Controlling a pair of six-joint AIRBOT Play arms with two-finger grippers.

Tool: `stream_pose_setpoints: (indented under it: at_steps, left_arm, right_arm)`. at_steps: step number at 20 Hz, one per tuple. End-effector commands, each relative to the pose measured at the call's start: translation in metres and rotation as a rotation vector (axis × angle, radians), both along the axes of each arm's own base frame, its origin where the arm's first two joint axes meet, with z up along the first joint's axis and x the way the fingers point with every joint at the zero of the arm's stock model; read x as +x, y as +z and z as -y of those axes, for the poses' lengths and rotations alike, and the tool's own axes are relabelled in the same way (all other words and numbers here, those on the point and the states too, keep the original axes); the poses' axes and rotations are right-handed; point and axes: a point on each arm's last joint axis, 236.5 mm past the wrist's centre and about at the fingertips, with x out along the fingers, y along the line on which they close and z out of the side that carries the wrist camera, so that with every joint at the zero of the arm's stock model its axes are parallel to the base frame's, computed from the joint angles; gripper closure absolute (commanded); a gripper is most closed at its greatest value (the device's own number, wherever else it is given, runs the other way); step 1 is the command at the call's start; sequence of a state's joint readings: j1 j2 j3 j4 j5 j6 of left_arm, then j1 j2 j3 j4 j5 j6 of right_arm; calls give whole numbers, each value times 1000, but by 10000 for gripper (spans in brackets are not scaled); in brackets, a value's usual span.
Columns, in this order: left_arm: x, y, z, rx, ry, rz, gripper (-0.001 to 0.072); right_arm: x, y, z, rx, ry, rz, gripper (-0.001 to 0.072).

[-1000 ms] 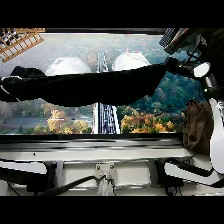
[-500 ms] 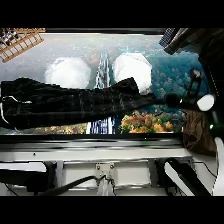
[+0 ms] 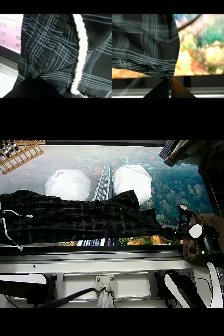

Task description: Fold the clothes and pants, and hang the long-sleeved shirts on hangers.

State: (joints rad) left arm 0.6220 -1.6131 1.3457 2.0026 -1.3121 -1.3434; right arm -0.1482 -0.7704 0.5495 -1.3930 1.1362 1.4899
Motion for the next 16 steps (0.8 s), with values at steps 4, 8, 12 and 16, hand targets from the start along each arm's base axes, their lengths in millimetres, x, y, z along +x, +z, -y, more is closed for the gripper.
stream_pose_setpoints:
  at_steps: [4, 8, 12, 16]
  left_arm:
    - [8, -6, -19, 46, -113, -19, 698]
    - [6, -20, -13, 14, -113, -58, 698]
    - [-1, -17, -20, 35, -123, -92, 698]
    - [1, -18, -16, 15, -123, -78, 568]
  right_arm:
    - [-24, -8, 9, -47, 46, -92, 698]
    - [-30, -8, 5, -32, 49, -119, 698]
    - [-48, -19, 3, -21, 55, -185, 698]
    - [-54, -27, 1, -17, 54, -199, 695]
